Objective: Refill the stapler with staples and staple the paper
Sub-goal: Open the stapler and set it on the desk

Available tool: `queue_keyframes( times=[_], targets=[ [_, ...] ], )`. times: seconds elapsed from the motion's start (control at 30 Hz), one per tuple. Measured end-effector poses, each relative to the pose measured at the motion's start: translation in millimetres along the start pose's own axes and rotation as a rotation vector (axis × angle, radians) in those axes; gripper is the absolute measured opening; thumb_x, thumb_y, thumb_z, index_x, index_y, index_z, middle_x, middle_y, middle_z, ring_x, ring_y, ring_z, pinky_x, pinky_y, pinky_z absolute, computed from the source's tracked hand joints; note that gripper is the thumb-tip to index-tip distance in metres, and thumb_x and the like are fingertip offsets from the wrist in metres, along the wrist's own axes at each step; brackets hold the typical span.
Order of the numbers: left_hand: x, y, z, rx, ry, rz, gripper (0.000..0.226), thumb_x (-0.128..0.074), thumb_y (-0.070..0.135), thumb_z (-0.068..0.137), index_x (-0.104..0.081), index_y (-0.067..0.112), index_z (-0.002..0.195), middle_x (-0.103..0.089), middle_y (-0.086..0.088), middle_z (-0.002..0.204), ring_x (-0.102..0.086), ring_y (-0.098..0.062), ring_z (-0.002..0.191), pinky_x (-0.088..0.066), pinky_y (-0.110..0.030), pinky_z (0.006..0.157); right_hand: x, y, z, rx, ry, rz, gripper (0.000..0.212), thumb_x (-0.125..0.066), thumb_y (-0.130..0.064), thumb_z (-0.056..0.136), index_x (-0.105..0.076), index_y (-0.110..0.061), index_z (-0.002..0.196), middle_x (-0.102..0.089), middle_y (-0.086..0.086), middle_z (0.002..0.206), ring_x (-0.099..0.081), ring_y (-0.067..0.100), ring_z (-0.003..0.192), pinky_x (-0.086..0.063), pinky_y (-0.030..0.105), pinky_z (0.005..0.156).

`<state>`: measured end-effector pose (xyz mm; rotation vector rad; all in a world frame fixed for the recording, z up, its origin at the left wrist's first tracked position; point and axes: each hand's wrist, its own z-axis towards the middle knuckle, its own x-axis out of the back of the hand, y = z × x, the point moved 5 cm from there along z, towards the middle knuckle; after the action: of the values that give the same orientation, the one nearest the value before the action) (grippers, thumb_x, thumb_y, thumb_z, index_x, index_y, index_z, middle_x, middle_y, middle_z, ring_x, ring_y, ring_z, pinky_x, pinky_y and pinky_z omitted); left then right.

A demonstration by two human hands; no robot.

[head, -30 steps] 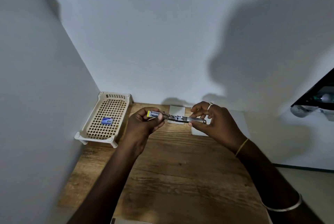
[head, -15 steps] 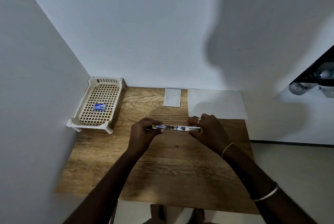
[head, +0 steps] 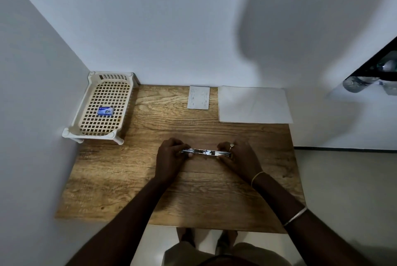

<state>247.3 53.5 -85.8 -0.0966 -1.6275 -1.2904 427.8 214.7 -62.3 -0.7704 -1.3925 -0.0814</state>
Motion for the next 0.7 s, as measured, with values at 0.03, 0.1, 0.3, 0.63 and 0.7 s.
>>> queue_keyframes(
  times=[0.03, 0.1, 0.3, 0.63, 0.7],
  targets=[
    [-1.4, -1.4, -0.3, 0.001, -0.011, 0.009, 0.025, -0.089, 0.026, 0.072, -0.081, 0.024, 0.096, -0.067, 0.008, 0.097, -0.058, -0.015, 0.093, -0.043, -0.03, 0.076, -2.7, 1.6, -0.8, -0.003, -0.007, 0.001, 0.032, -0.075, -0.038, 0.087, -0.071, -0.027, 0.116, -0.065, 0.007, 0.088, -0.061, 0.028, 0.083, -0.043, 0.036, 0.076],
    [-3.7, -3.3, -0.5, -0.003, -0.027, 0.036, 0.026, -0.09, 0.026, 0.071, -0.082, 0.023, 0.095, -0.069, 0.005, 0.097, -0.059, -0.017, 0.091, -0.044, -0.032, 0.075, -7.5, 4.0, -2.5, -0.006, -0.021, -0.008, 0.033, -0.074, -0.04, 0.088, -0.07, -0.027, 0.118, -0.066, 0.006, 0.088, -0.062, 0.027, 0.082, -0.044, 0.035, 0.077],
    [-7.1, -1.8, 0.2, 0.017, -0.051, 0.048, 0.027, -0.09, 0.025, 0.071, -0.082, 0.022, 0.097, -0.07, 0.002, 0.097, -0.058, -0.018, 0.092, -0.039, -0.027, 0.074, -13.1, 10.7, -2.2, -0.039, -0.008, 0.018, 0.037, -0.077, -0.04, 0.085, -0.071, -0.03, 0.119, -0.071, 0.004, 0.092, -0.065, 0.024, 0.085, -0.047, 0.034, 0.077],
    [2.0, -2.1, 1.8, 0.028, -0.142, 0.009, 0.061, -0.089, 0.043, 0.071, -0.072, 0.022, 0.126, -0.063, 0.0, 0.113, -0.054, -0.017, 0.106, -0.045, -0.035, 0.089, -10.6, 9.7, -3.4, -0.028, 0.038, 0.067, 0.051, -0.081, -0.041, 0.081, -0.069, -0.021, 0.125, -0.074, 0.002, 0.104, -0.067, 0.025, 0.095, -0.052, 0.035, 0.082],
    [10.6, -4.2, 3.3, 0.031, -0.112, -0.013, 0.062, -0.086, 0.045, 0.074, -0.069, 0.021, 0.128, -0.064, -0.002, 0.12, -0.055, -0.018, 0.111, -0.045, -0.035, 0.093, -9.1, 6.2, 0.3, -0.036, 0.064, 0.098, 0.047, -0.077, -0.045, 0.084, -0.069, -0.021, 0.125, -0.074, 0.002, 0.108, -0.066, 0.021, 0.098, -0.05, 0.031, 0.083]
  ],
)
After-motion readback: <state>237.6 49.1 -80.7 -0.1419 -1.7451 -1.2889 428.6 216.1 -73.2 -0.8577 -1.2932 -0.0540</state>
